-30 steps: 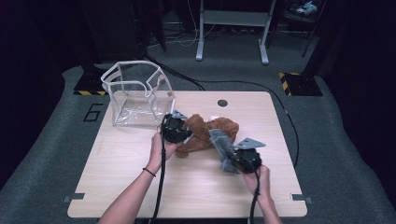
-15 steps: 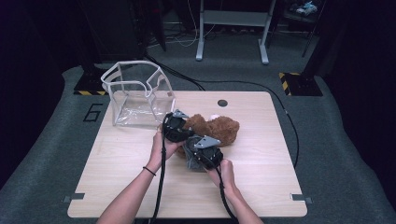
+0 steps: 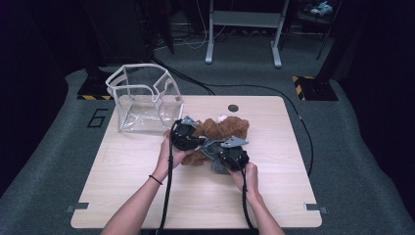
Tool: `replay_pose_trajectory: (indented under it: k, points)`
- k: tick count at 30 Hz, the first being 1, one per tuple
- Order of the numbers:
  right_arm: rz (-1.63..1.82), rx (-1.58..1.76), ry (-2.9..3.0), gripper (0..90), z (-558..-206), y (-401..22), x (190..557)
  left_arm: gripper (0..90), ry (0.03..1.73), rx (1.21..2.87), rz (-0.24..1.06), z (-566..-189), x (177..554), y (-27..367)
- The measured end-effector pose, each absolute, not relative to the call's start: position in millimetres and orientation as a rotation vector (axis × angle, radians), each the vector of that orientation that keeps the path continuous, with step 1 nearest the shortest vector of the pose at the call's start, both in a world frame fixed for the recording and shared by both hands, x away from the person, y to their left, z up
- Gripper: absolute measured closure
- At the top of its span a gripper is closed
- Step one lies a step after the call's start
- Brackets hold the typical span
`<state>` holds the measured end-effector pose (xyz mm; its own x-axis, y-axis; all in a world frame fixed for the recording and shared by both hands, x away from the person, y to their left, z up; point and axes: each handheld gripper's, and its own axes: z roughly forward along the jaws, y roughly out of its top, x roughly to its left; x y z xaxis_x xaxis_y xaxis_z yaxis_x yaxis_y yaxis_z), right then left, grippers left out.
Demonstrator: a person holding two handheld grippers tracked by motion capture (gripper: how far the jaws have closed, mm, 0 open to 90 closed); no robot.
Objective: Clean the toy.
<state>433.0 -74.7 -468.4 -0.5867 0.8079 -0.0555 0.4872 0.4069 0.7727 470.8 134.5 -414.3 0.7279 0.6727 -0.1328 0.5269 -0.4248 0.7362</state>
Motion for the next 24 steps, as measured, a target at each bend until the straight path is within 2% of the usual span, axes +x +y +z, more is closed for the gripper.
replay_pose_trajectory:
  k: [15, 20, 24]
  points:
    - [0.989, 1.286, 2.104, 77.4, -461.7, -131.7, 453.5, 90.0, 0.887, 2.136, 0.221, -415.4, 468.3, 147.1]
    - [1.016, 1.257, 2.072, 77.3, -450.6, -133.9, 446.2, 90.0, 0.847, 2.158, 0.212, -415.6, 466.7, 147.0]
    - [1.057, 1.178, 2.095, 77.3, -439.7, -119.4, 442.8, 90.0, 0.848, 2.159, 0.190, -416.5, 466.2, 146.6]
